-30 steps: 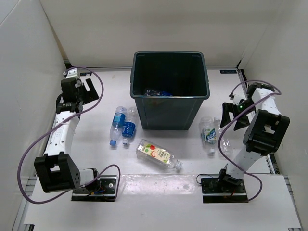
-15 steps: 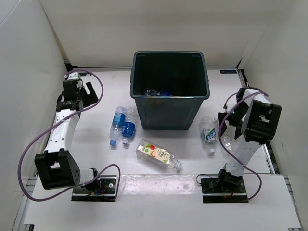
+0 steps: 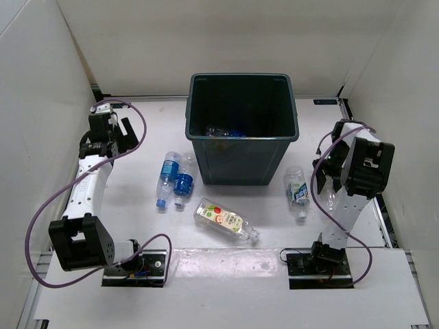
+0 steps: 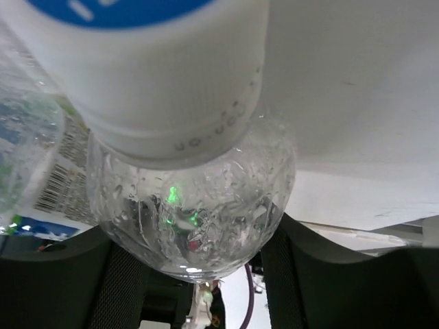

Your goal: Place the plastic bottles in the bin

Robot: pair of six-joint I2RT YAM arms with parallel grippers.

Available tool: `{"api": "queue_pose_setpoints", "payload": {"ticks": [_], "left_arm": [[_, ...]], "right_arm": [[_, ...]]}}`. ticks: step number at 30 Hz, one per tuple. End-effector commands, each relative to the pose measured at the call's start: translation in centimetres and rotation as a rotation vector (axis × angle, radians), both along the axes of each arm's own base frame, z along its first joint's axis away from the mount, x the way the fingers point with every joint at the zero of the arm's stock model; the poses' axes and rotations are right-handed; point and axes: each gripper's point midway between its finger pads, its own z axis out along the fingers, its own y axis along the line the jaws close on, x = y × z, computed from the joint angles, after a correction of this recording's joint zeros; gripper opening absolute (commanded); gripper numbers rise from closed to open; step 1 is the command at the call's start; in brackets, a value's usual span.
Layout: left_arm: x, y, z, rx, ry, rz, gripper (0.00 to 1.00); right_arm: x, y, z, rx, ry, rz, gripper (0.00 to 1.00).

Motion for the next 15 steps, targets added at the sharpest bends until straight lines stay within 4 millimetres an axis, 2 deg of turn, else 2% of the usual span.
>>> {"api": "queue_pose_setpoints", "payload": {"ticks": [1,3,4,5,6,8,11,12,13,14,15], "left_arm": [[-0.5,0.3,2.3,0.012,-0.050,0.021,1.00],[-0.7,0.4,2.3,0.015,-0.048,0.026,1.00],[-0.7,0.4,2.2,0.015,-0.048,0.024,1.00],[-0.7,0.4,2.4,0.019,-0.052,0.023,1.00],[-0.7,0.5,2.3,0.016,-0.052,0.025,1.00],[-0.7,0.3,2.1,0.011,-0.052,0.020,1.00],[-0.3,-0.3,2.0,-0.004,-0.061,-0.022,1.00],[0.1,-0.6,2.5,-0.007,-0.089,-0.041,1.00],[0.3,-1.9,2.5,-0.033,-0.102,-0.108,1.00],[0.7,-2.1,3.2,-0.026,-0.141,-0.141,1.00],[0.9,-2.4,4.1,-0.017,-0.180,-0.171,1.00]], "right_arm": [[0.9,-1.2,1.2,0.029,-0.031,-0.073,0.32],[1.8,-1.3,2.7,0.065,-0.092,-0.101,0.20],[2.1,-1.4,3.1,0.072,-0.110,-0.110,0.17],[2.5,-1.5,4.4,0.069,-0.162,-0.104,0.16],[3.1,-0.9,5.5,0.105,-0.200,-0.111,0.06],[4.2,-0.6,7.8,0.117,-0.296,-0.093,0.00],[6.3,0.6,12.7,0.160,-0.495,-0.064,0.00],[6.9,1.2,15.7,0.175,-0.609,-0.044,0.00],[7.6,1.7,17.3,0.201,-0.677,-0.044,0.00],[9.4,1.7,20.9,0.225,-0.826,-0.035,0.00],[9.5,2.1,23.4,0.236,-0.903,-0.041,0.00]]}}
